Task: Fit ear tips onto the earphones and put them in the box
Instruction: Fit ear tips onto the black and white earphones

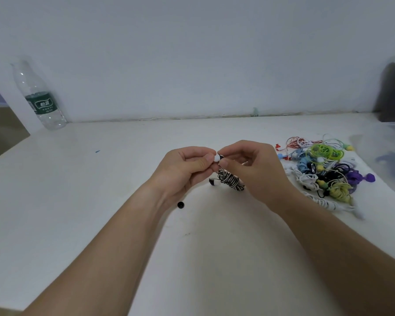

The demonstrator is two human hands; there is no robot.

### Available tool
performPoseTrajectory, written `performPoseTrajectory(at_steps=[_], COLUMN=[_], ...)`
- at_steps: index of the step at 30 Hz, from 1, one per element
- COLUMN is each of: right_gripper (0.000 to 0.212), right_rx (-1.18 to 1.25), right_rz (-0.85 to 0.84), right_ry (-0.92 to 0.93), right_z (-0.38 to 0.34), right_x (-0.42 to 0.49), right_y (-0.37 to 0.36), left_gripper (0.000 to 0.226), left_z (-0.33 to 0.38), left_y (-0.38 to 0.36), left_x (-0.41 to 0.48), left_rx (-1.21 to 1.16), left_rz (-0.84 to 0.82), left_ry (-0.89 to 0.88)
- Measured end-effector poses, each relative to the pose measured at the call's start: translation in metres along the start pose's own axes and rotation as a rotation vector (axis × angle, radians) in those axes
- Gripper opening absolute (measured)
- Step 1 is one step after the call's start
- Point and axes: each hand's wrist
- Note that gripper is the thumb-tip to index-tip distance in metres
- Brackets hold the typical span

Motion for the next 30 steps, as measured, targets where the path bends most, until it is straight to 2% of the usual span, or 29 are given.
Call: performPoseTrajectory(at_steps=[9,16,19,25,27,30], right_gripper=[0.033,0.023,0.019,0.017,0.022,0.044], right_rx=[-0.020,0.045,0.031,0.008,-0.125,-0.397], right_rz=[-0.011,0.029,0.052,0.040,0.024,-0.132], right_ry=[0.034,-0.011,-0.036,-0.107,-0.120,-0.153], right_z=[-0.002,-0.001,0.002,0.005,0.009,0.011], right_x=[-0.001,-0.001,-0.001,-0.002,-0.003,-0.008], right_y=[0.000,-0.001,-0.003,-0.003,-0.001,-0.001], left_gripper=[0.009,0.011,0.009,0.010,0.009,0.006], left_z=[0.000,0.001,0.002,-0.001,-0.002,-0.005], left_y=[0.001,-0.001,0.000,0.003,0.006,0.010], left_x=[0.000,-0.001,-0.001,0.001,0.003,0.008], left_rx=[0.011,-0.036,0.094,0.354,0.472,0.627], left_rz=[0.000,0.006,0.013,0.132,0.181,0.248], left_ry=[0.027,-0.023,-0.095,-0.175,-0.224,-0.293])
Point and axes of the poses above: each hand's wrist, its own x-axis towards the middle knuckle, its own y-axis out of the back of the hand, z = x × y, and after that the axes turned 7 degrees about y, right-handed
